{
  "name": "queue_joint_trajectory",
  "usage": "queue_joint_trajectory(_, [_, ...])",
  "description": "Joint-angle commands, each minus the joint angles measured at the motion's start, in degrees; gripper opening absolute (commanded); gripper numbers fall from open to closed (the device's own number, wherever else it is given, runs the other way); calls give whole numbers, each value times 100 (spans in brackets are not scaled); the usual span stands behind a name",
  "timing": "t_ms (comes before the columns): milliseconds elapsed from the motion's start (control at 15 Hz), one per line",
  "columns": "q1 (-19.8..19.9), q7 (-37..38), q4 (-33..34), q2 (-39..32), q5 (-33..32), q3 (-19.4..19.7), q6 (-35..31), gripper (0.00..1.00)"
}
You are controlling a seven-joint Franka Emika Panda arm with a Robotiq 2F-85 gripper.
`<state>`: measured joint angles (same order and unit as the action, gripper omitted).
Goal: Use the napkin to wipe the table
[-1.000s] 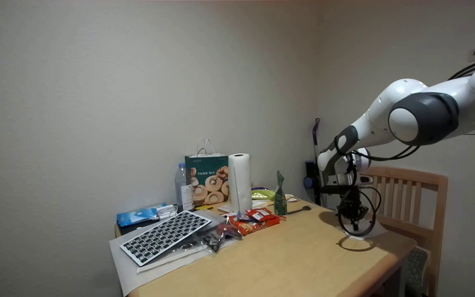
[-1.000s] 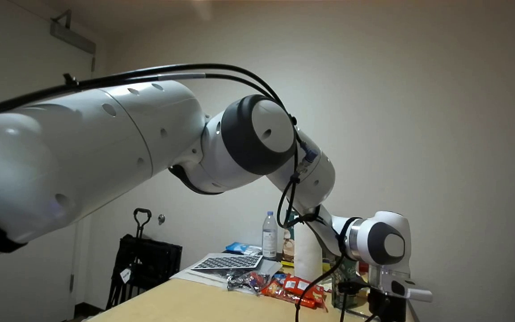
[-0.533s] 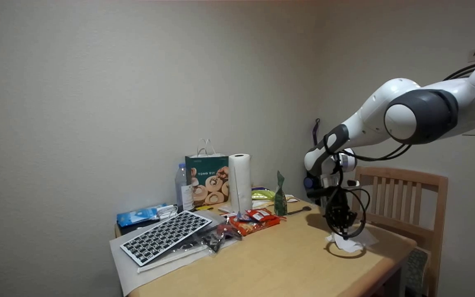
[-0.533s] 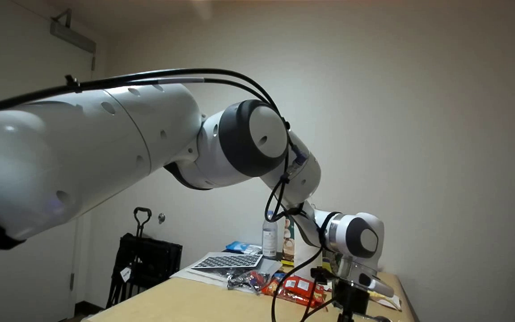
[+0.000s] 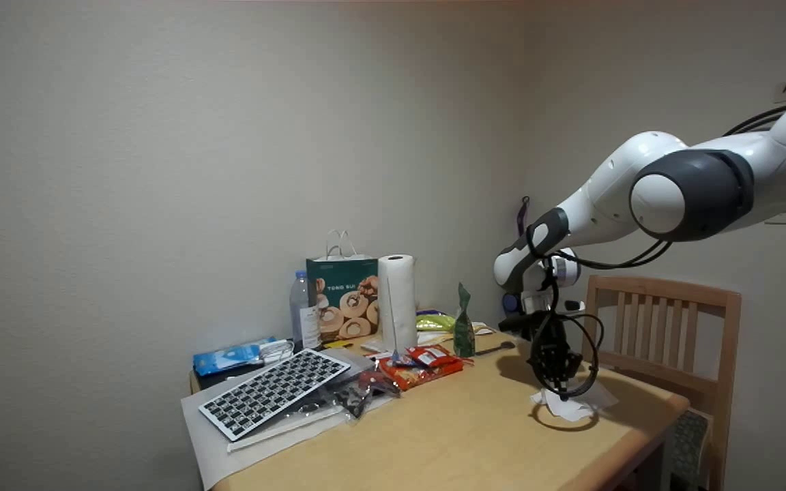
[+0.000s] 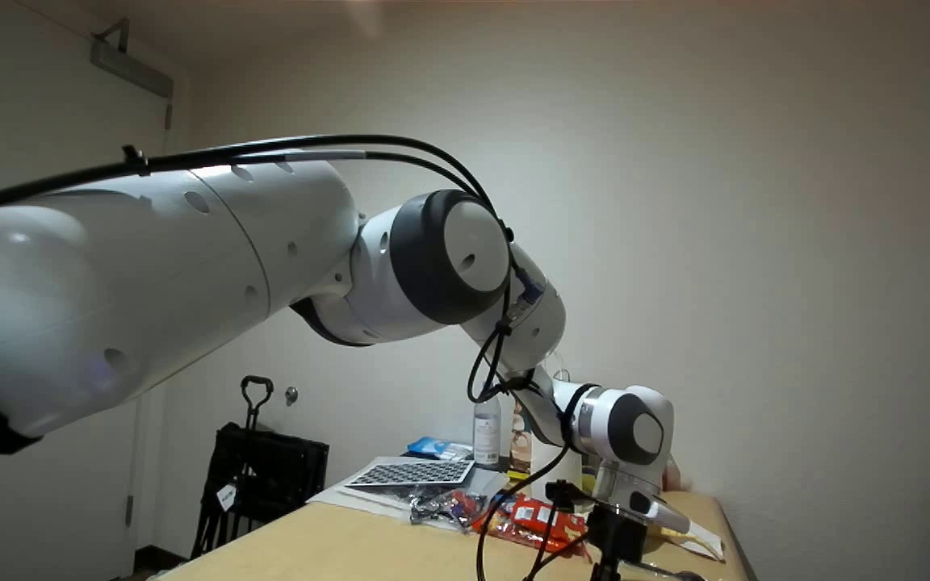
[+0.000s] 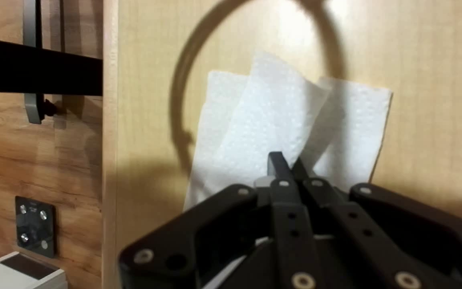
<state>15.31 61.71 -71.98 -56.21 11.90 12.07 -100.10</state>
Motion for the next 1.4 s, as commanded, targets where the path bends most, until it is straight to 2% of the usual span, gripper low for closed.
queue_joint_trajectory(0, [-420,-225,540,-438,-388,-127,317,0])
queue_joint_trajectory(267, [-1038,-357,888,-592,-876,-270,645,0])
queue_joint_trajectory(333, [-892,-91,694,-377,-688,-210,570,0])
queue_joint_trajectory(400, [-1026,-49,746,-402,-745,-213,595,1])
queue_joint_trajectory(533, [-1078,-34,749,-403,-752,-209,594,1])
queue_joint_trajectory(733, [-933,-41,752,-407,-739,-189,595,1])
queue_joint_trajectory(867, [-1009,-187,886,-520,-803,-266,646,0])
queue_joint_trajectory(1333, [-2013,-591,1805,-982,-1462,-478,1384,0])
